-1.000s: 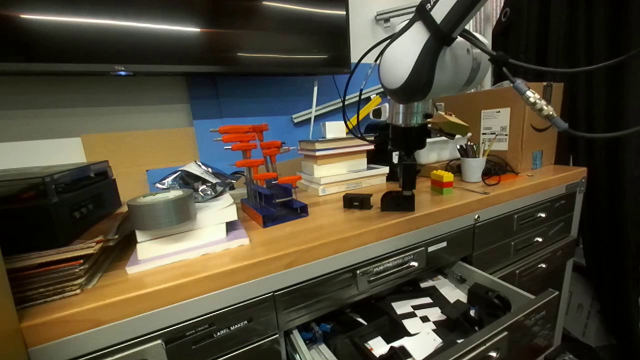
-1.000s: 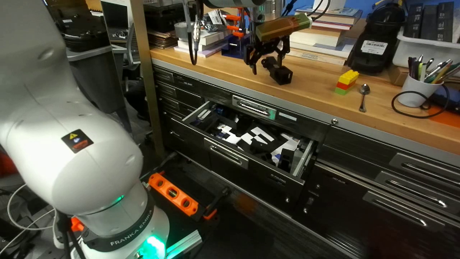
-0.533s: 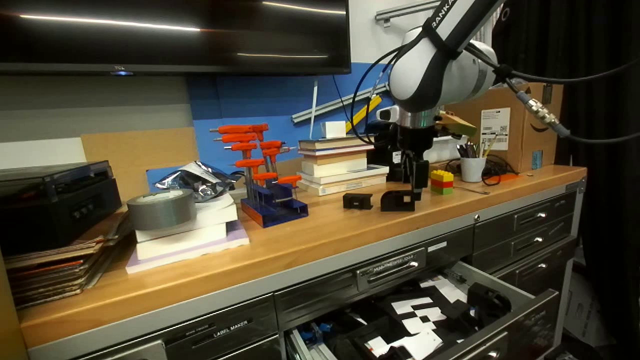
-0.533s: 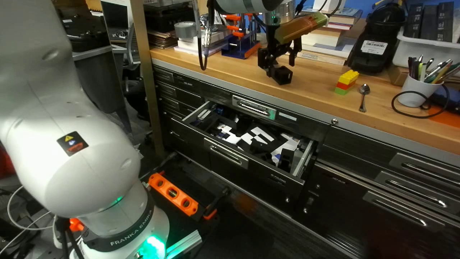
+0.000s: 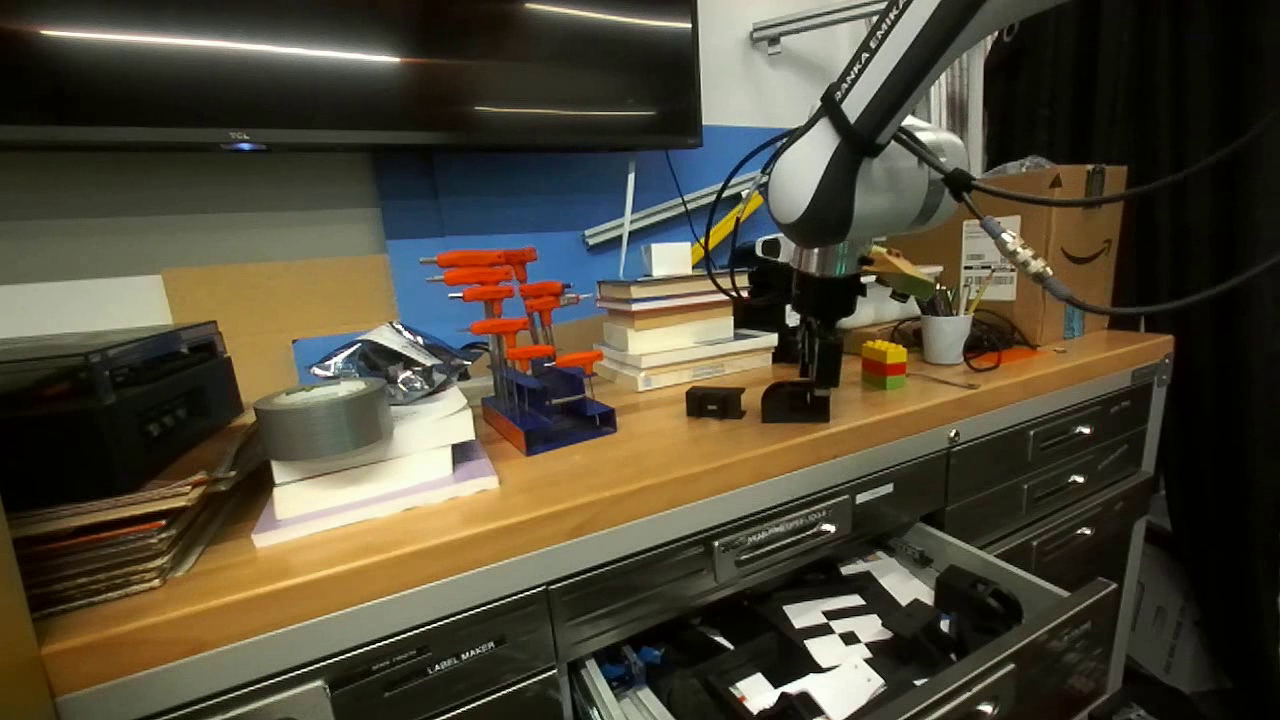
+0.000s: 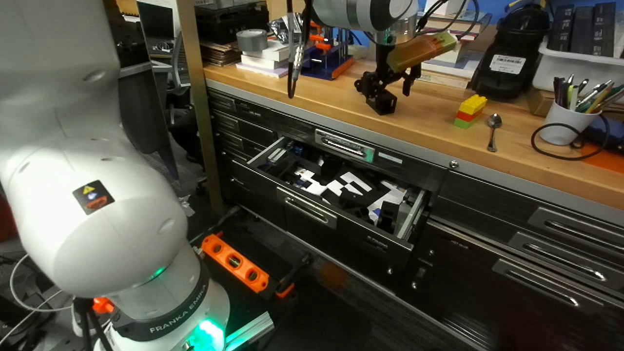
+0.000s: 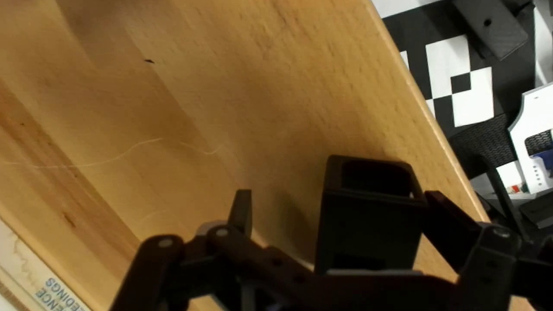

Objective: Put the blue objects into the drawer then close the drawer.

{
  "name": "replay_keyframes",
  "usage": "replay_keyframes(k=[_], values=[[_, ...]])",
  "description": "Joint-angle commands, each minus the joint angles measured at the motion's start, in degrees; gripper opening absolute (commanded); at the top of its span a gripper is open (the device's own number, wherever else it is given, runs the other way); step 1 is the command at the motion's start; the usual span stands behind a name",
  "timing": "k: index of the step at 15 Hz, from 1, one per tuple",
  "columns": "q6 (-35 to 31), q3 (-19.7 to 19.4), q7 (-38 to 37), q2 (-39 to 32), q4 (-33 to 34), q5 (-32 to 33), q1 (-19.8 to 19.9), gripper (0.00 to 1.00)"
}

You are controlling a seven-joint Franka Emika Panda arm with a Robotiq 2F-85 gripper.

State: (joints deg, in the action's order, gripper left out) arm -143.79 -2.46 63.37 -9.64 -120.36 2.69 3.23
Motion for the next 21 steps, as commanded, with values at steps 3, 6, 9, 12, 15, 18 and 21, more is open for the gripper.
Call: replay_keyframes(k=[3, 6, 9, 12, 15, 18, 21], values=[[7.7, 2.6, 3.5, -9.7, 11.7, -7.5, 3.8, 1.0], [12.9, 3.0, 2.3, -12.1, 16.2, -8.0, 4.4, 1.0], [16.6, 3.3, 1.2, -13.0, 19.2, -7.4, 4.4, 0.66], [19.2, 3.4, 0.4, -12.9, 20.9, -7.1, 4.0, 0.42], [21.6, 3.9, -0.8, -12.4, 21.3, -7.2, 3.6, 0.27], [23.7, 4.3, -5.3, -10.4, 19.2, -7.7, 3.0, 0.28], [23.8, 5.0, -11.1, -5.5, 14.0, -8.1, 1.9, 0.28]])
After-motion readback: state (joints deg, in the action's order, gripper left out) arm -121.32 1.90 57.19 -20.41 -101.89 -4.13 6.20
